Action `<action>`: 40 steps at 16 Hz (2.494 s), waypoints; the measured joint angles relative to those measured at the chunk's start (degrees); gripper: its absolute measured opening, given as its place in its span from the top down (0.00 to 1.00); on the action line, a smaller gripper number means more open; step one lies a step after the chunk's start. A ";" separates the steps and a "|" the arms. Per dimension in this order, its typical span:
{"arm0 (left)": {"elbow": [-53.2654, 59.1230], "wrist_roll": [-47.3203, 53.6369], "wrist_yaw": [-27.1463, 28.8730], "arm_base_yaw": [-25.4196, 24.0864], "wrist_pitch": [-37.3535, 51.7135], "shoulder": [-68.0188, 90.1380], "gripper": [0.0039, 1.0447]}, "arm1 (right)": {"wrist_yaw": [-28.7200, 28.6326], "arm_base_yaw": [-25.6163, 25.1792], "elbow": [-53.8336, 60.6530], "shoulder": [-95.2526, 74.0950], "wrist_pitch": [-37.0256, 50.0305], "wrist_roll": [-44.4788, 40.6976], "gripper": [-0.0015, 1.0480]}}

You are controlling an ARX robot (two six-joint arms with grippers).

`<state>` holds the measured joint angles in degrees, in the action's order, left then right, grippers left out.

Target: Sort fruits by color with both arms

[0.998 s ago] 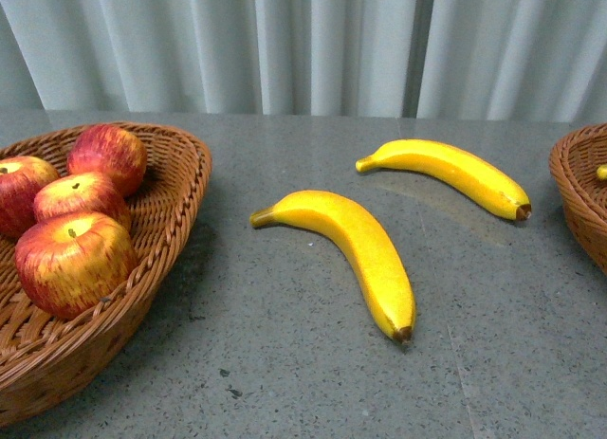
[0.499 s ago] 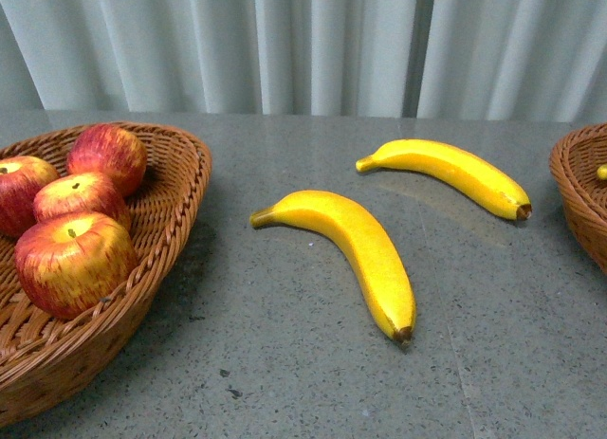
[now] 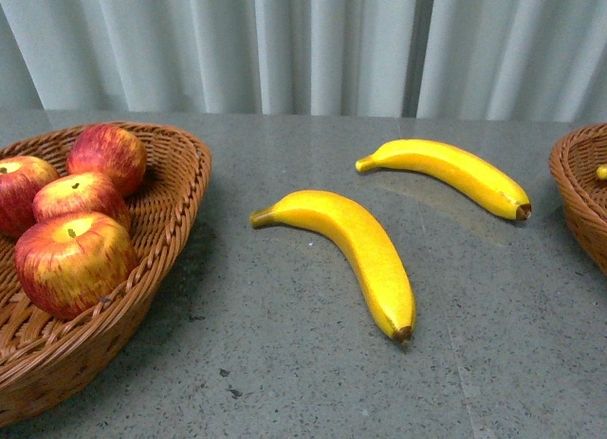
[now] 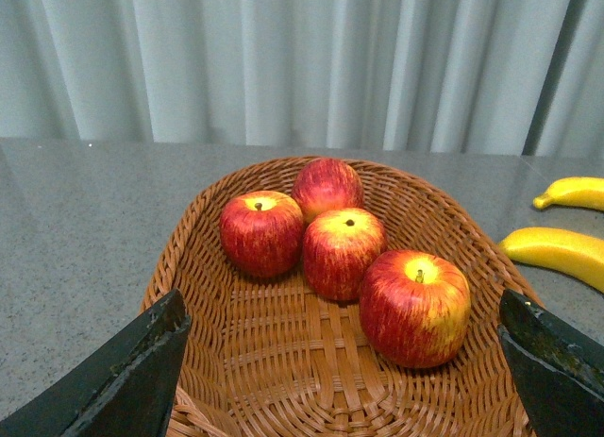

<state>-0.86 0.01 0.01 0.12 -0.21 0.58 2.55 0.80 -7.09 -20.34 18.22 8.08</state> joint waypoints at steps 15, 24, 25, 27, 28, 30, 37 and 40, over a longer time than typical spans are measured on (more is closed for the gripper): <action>0.00 0.00 0.00 0.00 -0.02 0.00 0.06 | 2.14 32.83 -51.63 -71.17 -5.84 -8.22 0.06; 0.00 0.00 0.00 0.00 -0.02 0.00 0.06 | 4.24 32.20 -53.79 -79.87 -24.09 -10.60 0.06; 0.00 0.00 0.00 0.00 -0.02 0.00 0.06 | 4.94 32.20 -54.82 -80.87 -24.55 -10.47 0.06; 0.00 0.00 0.02 0.00 -0.02 0.00 0.06 | 5.55 32.20 -56.87 -82.66 -24.76 -10.03 0.06; 0.00 0.00 0.02 0.00 -0.02 0.00 0.06 | 5.64 32.17 -57.90 -83.65 -25.09 -9.77 0.06; 0.00 0.00 0.00 0.00 -0.02 0.00 0.06 | 5.60 31.82 -59.39 -85.44 -26.75 -8.94 0.06; 0.00 0.00 0.00 0.00 -0.02 0.00 0.06 | 6.19 31.52 -59.91 -90.09 -25.70 -8.90 0.31; 0.00 0.00 0.00 0.00 -0.02 0.00 0.06 | 6.21 31.45 -59.80 -90.03 -25.57 -9.20 0.54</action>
<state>-0.86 0.01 0.01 0.12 -0.23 0.58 8.75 32.25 -66.89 -110.37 -7.35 -1.13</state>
